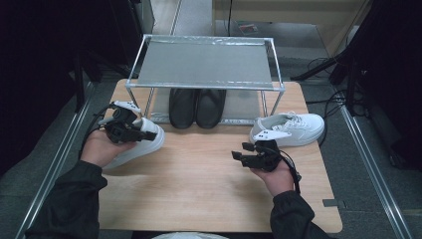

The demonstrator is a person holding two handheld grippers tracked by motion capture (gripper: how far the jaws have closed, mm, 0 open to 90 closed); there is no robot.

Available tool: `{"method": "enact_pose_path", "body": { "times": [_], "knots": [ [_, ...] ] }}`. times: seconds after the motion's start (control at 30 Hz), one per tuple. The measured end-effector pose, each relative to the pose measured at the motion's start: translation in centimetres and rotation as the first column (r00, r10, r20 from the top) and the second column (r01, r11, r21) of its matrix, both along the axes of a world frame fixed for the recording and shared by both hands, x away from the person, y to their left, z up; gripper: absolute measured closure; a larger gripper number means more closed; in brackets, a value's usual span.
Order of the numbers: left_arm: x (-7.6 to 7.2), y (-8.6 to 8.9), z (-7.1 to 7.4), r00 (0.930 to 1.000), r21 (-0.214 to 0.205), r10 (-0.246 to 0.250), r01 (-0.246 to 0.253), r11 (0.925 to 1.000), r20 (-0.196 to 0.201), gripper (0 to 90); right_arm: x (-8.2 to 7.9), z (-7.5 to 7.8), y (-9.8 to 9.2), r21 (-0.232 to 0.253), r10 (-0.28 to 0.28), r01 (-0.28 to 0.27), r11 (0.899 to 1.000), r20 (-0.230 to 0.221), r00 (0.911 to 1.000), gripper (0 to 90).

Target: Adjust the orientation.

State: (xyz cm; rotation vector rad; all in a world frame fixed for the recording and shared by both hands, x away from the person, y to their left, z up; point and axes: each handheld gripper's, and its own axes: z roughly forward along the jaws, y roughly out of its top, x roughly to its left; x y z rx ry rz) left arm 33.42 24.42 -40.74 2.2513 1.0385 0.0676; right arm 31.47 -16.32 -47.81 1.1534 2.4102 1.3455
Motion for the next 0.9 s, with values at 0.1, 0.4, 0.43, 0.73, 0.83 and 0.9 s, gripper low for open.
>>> {"method": "enact_pose_path", "body": {
  "times": [0.1, 0.4, 0.43, 0.73, 0.83, 0.9],
  "knots": [
    [-0.2, -0.9, 0.0, 0.9996, 0.007, -0.028, 0.028, 0.9996, -0.005, 80.5, 0.0, 0.0, 0.0, 0.0, 0.002, -0.002, 1.0, 0.0, 1.0, 44.4],
    [-1.0, -6.1, -1.0, 0.9907, -0.01, -0.133, 0.133, 0.9911, -0.03, 80.5, -0.1, -0.1, 0.3, -0.004, 0.014, -0.014, 1.0, -0.006, 0.9999, 44.4],
    [-1.0, -6.1, -1.0, 0.9907, -0.01, -0.133, 0.133, 0.9911, -0.03, 80.5, -0.1, -0.2, 0.3, -0.003, 0.014, -0.014, 1.0, -0.007, 0.9999, 44.4],
    [-1.3, -10.7, -2.3, 0.9833, -0.013, -0.18, 0.18, 0.9835, -0.025, 80.3, -0.1, -0.2, 0.5, -0.005, 0.016, -0.016, 1.0, -0.01, 0.9998, 44.4],
    [-1.5, -12.3, -2.8, 0.9805, -0.019, -0.194, 0.193, 0.9809, -0.03, 80.3, -0.1, -0.3, 0.5, -0.008, 0.016, -0.016, 1.0, -0.01, 0.9998, 44.4],
    [-1.7, -13.3, -3.1, 0.9785, -0.017, -0.204, 0.204, 0.9789, -0.031, 80.1, -0.1, -0.3, 0.5, -0.007, 0.016, -0.016, 1.0, -0.012, 0.9998, 44.4]
  ]
}}
